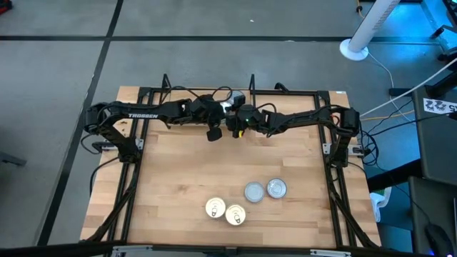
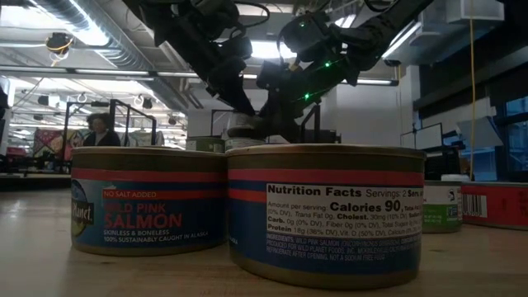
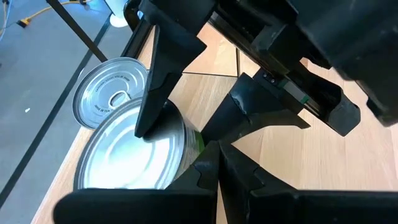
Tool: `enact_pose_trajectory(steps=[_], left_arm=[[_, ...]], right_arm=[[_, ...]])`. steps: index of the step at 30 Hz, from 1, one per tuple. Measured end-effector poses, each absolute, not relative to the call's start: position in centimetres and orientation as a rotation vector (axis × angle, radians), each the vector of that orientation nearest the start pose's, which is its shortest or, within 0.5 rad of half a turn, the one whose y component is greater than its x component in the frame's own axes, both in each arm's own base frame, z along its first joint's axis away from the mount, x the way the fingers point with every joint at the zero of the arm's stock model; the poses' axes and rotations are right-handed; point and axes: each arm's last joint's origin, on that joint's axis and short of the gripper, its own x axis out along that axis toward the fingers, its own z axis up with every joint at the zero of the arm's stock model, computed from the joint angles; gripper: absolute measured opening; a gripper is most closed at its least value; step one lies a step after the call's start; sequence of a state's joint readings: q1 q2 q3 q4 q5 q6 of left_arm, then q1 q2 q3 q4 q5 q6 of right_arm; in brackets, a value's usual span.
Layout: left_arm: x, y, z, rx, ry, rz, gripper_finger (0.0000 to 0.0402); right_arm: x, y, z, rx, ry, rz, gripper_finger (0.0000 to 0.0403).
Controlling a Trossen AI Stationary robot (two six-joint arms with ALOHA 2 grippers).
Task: Stack canned seafood by type on shelf
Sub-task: Stack the green white tuna can on top of the other green white tuna can on the shelf
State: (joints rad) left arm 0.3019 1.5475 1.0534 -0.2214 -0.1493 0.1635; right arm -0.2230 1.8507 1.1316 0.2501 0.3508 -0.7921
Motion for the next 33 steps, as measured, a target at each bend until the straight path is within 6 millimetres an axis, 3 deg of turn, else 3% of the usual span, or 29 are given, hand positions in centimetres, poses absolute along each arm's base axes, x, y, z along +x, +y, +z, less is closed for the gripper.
enact_pose_trajectory(steps=[14, 33], left_arm=[[31.42, 10.24, 24.06, 0.098, 0.758, 0.371, 0.0004], [31.45, 10.14, 24.08, 0.097, 0.755, 0.369, 0.0004]], right_arm=[[39.24, -9.66, 20.16, -0.772, 0.593, -0.28, 0.0227], [39.11, -10.12, 20.19, -0.803, 0.613, -0.307, 0.0227]])
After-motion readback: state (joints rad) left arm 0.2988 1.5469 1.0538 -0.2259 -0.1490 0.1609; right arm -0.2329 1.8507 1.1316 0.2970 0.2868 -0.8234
